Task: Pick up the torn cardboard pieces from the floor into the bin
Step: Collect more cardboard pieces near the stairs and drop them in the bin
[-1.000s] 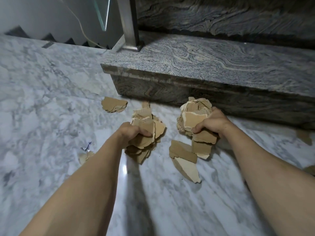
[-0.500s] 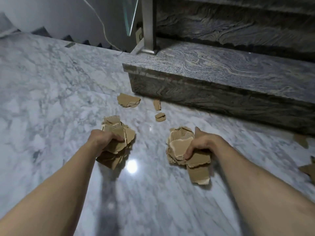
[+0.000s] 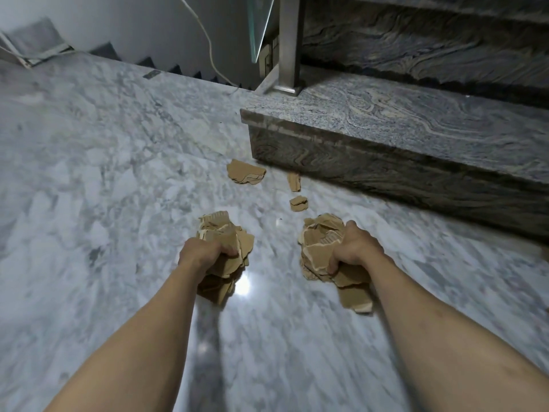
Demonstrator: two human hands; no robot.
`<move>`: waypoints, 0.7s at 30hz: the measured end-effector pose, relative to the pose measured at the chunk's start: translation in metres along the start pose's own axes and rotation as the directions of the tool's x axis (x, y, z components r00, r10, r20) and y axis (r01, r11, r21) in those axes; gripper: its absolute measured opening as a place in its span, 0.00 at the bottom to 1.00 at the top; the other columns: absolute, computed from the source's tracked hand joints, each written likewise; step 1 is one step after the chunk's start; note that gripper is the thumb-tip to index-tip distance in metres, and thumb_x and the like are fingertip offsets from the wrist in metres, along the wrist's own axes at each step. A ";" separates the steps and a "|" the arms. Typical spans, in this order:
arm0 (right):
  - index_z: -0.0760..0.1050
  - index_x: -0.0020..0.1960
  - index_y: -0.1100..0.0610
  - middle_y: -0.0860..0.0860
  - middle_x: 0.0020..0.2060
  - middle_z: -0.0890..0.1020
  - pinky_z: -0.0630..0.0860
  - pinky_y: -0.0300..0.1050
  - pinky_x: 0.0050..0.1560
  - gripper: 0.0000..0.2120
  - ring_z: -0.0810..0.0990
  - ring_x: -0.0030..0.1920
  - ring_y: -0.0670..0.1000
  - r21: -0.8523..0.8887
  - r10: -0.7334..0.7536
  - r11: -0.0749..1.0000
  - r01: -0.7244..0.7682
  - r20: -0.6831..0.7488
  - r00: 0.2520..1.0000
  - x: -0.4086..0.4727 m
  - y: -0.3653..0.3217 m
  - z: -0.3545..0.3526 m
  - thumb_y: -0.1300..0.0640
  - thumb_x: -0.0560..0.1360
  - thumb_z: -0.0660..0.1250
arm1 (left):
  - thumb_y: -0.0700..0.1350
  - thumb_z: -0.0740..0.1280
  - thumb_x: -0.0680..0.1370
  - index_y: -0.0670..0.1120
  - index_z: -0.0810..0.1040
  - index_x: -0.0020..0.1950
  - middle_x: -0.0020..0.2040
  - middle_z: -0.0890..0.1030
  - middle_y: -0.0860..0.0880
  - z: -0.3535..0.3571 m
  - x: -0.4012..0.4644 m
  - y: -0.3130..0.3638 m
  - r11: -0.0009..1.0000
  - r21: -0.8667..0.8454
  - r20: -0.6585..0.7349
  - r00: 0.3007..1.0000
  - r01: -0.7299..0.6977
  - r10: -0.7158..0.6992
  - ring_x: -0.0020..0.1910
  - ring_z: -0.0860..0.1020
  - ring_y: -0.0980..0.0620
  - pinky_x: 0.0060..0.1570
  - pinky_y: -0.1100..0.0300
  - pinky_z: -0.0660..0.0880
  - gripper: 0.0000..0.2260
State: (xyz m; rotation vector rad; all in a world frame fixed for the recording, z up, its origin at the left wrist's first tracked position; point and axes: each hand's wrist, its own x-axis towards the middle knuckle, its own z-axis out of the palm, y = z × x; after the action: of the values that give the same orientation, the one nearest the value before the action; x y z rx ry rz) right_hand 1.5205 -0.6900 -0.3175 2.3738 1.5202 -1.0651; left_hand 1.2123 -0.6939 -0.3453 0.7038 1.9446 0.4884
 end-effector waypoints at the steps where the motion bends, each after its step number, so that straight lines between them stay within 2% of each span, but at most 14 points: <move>1: 0.60 0.71 0.53 0.55 0.62 0.76 0.78 0.52 0.52 0.49 0.74 0.54 0.59 0.041 -0.026 0.999 0.026 0.006 1.000 0.002 -0.004 -0.002 0.54 0.57 0.84 | 0.50 0.83 0.54 0.39 0.78 0.55 0.49 0.83 0.42 0.003 -0.004 0.003 1.000 -0.001 0.011 1.000 -0.013 0.013 0.46 0.83 0.41 0.48 0.48 0.82 0.33; 3: 0.60 0.71 0.53 0.55 0.61 0.76 0.79 0.54 0.56 0.52 0.75 0.56 0.59 0.148 -0.085 0.986 0.082 0.015 0.996 0.007 -0.016 -0.005 0.54 0.55 0.85 | 0.48 0.82 0.59 0.39 0.79 0.55 0.49 0.84 0.42 0.009 -0.007 0.007 0.999 -0.016 0.048 0.998 -0.034 0.035 0.47 0.83 0.41 0.48 0.48 0.82 0.29; 5: 0.61 0.69 0.52 0.54 0.61 0.76 0.78 0.54 0.57 0.50 0.76 0.57 0.59 0.289 -0.148 0.947 0.141 0.004 0.989 0.015 -0.031 -0.010 0.56 0.55 0.86 | 0.48 0.82 0.59 0.41 0.80 0.56 0.49 0.85 0.43 0.017 -0.004 0.007 0.996 -0.026 0.057 0.994 -0.088 0.089 0.47 0.84 0.42 0.49 0.48 0.82 0.28; 8: 0.58 0.74 0.52 0.52 0.62 0.76 0.77 0.49 0.55 0.54 0.75 0.58 0.56 0.434 -0.224 0.876 0.210 -0.020 0.974 0.034 -0.059 -0.018 0.61 0.57 0.85 | 0.51 0.82 0.59 0.44 0.77 0.59 0.53 0.83 0.46 0.028 0.004 0.005 0.982 -0.008 -0.041 0.981 -0.188 0.187 0.49 0.82 0.44 0.51 0.48 0.81 0.32; 10: 0.53 0.79 0.50 0.53 0.68 0.75 0.76 0.48 0.55 0.60 0.75 0.60 0.57 0.437 -0.244 0.869 0.232 -0.030 0.969 0.050 -0.076 -0.023 0.63 0.58 0.85 | 0.54 0.82 0.59 0.47 0.73 0.60 0.55 0.81 0.48 0.031 0.009 0.008 0.964 0.010 -0.081 0.961 -0.265 0.265 0.52 0.80 0.44 0.54 0.48 0.79 0.34; 13: 0.41 0.82 0.46 0.54 0.77 0.64 0.74 0.53 0.63 0.67 0.69 0.70 0.61 0.298 -0.225 0.934 0.196 0.065 0.972 0.077 -0.098 -0.029 0.61 0.59 0.85 | 0.60 0.80 0.54 0.51 0.71 0.58 0.56 0.80 0.49 0.026 0.033 0.014 0.962 0.006 -0.079 0.959 -0.272 0.272 0.55 0.79 0.44 0.58 0.44 0.77 0.37; 16: 0.36 0.81 0.44 0.54 0.80 0.57 0.69 0.58 0.70 0.72 0.63 0.75 0.62 0.116 -0.203 0.976 0.186 0.168 0.965 0.102 -0.118 -0.036 0.55 0.56 0.86 | 0.65 0.82 0.47 0.54 0.74 0.57 0.54 0.83 0.52 0.021 0.063 0.017 0.968 -0.032 -0.043 0.967 -0.251 0.249 0.54 0.82 0.46 0.58 0.43 0.78 0.42; 18: 0.40 0.81 0.44 0.54 0.80 0.58 0.69 0.61 0.69 0.72 0.63 0.75 0.63 -0.023 -0.192 0.979 0.201 0.203 0.960 0.115 -0.133 -0.040 0.49 0.53 0.86 | 0.65 0.83 0.46 0.54 0.77 0.57 0.52 0.85 0.54 0.021 0.077 0.020 0.966 -0.049 -0.012 0.967 -0.255 0.254 0.52 0.83 0.48 0.57 0.44 0.80 0.42; 20: 0.47 0.80 0.46 0.56 0.78 0.60 0.72 0.61 0.66 0.67 0.65 0.73 0.64 -0.149 -0.162 0.970 0.194 0.203 0.966 0.122 -0.145 -0.043 0.46 0.54 0.86 | 0.61 0.83 0.48 0.54 0.78 0.56 0.51 0.86 0.54 0.021 0.082 0.024 0.959 -0.079 -0.004 0.962 -0.273 0.274 0.51 0.84 0.49 0.56 0.44 0.80 0.39; 21: 0.48 0.80 0.47 0.57 0.79 0.57 0.72 0.62 0.66 0.66 0.63 0.75 0.64 -0.205 -0.144 0.962 0.182 0.189 0.971 0.124 -0.149 -0.044 0.45 0.55 0.86 | 0.60 0.83 0.49 0.54 0.78 0.56 0.51 0.85 0.54 0.021 0.084 0.026 0.957 -0.096 -0.008 0.961 -0.275 0.275 0.51 0.84 0.49 0.57 0.45 0.80 0.38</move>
State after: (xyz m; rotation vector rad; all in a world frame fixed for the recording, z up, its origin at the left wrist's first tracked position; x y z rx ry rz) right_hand 1.4472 -0.5052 -0.3237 1.9844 1.6962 -1.0407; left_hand 1.2081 -0.6181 -0.3948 0.9178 1.8123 0.7451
